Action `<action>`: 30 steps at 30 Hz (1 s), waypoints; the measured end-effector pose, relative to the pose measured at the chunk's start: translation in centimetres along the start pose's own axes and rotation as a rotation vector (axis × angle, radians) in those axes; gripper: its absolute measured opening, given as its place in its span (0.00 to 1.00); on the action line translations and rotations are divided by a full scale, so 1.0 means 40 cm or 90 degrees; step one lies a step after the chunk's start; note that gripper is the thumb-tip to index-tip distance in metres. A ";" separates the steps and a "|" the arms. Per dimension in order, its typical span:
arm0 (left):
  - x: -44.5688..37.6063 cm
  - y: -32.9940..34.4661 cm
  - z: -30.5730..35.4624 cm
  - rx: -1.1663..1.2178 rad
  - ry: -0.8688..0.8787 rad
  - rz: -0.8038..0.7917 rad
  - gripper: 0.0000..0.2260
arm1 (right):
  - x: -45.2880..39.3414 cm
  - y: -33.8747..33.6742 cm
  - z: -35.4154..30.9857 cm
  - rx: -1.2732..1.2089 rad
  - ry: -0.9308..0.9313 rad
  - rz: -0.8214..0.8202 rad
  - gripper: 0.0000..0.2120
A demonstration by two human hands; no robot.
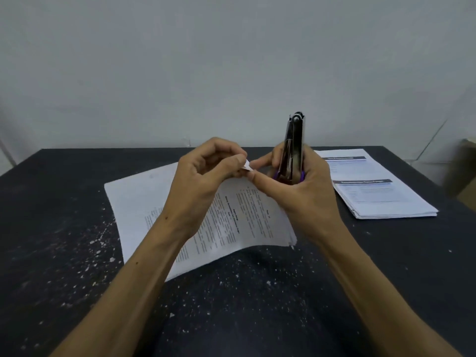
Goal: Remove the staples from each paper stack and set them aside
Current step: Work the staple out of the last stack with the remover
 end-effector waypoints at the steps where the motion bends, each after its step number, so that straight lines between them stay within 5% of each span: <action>1: 0.001 -0.001 -0.002 0.000 -0.004 0.004 0.04 | 0.000 0.003 -0.001 -0.002 0.003 -0.001 0.15; 30: 0.022 -0.004 0.082 -0.044 0.052 -0.029 0.08 | -0.007 -0.005 -0.036 -0.068 0.013 0.006 0.13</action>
Point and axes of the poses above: each hand's wrist, its own x-axis away from the middle knuckle, its own y-axis out of the palm, z = x × y, the point moved 6 cm from there along -x, towards the middle knuckle, and after that the axes turned 5 degrees about -x, right-handed, at the moved point
